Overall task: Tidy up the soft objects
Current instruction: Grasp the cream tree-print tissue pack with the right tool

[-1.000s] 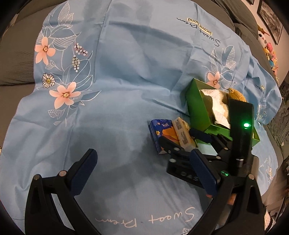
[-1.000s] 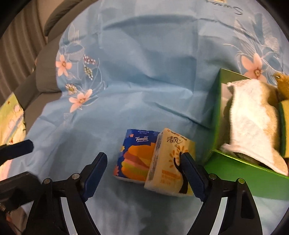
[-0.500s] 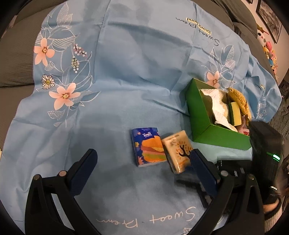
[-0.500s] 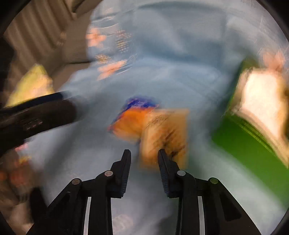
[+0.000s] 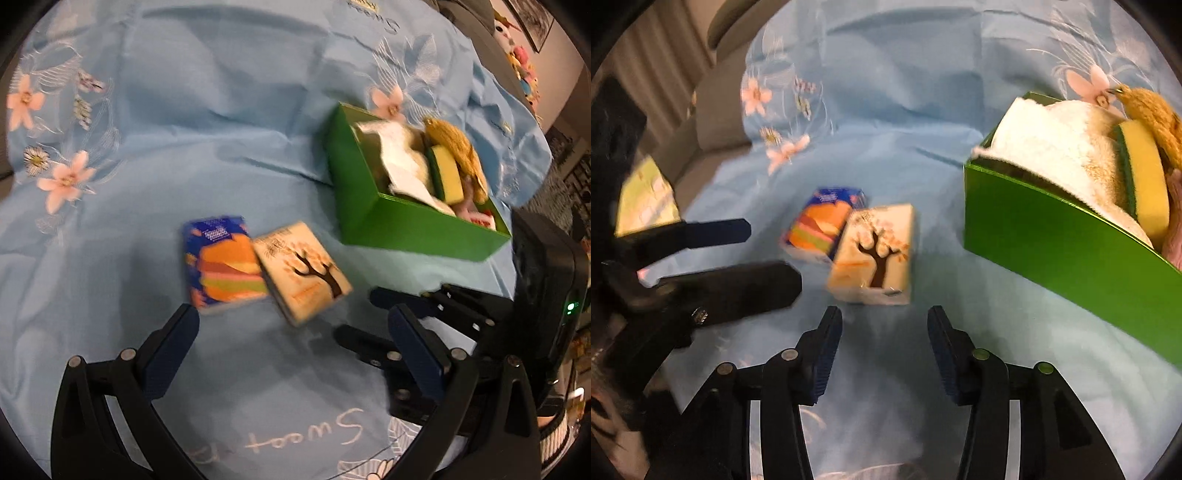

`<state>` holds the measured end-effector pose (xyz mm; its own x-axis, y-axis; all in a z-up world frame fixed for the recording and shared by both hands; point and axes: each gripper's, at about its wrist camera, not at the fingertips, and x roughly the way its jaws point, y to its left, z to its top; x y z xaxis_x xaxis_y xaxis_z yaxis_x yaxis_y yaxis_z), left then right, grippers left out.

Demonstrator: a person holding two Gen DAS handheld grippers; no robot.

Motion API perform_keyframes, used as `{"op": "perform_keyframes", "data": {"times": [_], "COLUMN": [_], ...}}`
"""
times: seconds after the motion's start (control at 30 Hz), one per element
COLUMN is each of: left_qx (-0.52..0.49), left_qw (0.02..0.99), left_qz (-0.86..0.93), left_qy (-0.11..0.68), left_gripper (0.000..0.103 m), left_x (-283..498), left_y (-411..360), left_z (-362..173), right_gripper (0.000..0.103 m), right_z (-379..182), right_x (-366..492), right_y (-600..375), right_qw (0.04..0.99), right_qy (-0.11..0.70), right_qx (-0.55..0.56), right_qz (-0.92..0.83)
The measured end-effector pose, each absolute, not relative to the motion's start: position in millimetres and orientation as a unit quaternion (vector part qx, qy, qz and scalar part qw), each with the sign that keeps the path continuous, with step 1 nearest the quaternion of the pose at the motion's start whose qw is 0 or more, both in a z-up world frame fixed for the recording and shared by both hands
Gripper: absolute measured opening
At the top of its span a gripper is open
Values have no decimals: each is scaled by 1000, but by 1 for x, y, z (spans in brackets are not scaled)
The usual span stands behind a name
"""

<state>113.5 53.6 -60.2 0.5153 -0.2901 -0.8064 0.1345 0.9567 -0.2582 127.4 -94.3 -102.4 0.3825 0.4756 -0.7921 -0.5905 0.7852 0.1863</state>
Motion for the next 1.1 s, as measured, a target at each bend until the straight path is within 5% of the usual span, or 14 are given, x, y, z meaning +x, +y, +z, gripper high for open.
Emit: {"op": "perform_keyframes", "data": {"times": [0.33,0.53,0.8,1.1], "left_qx": [-115,-154,-140,-103], "left_qw": [851,833,836,842], "left_qz": [-130,-137,-133,-147], "left_qy": [495,513,514,508], "left_gripper": [95,56,52,51], "left_x": [137,148,148,137], "left_y": [56,62,61,56], "left_z": [-81,-93,-95,-84], "right_gripper": [50,48,33,30], "right_z": [-99,-104,-105,-98], "right_x": [140,145,144,129], "right_y": [-76,-65,-61,-70], "right_qw": [808,798,796,802], "right_qy": [432,438,440,431], "right_qx": [-98,-107,-109,-87], "right_qz": [388,400,402,404]}}
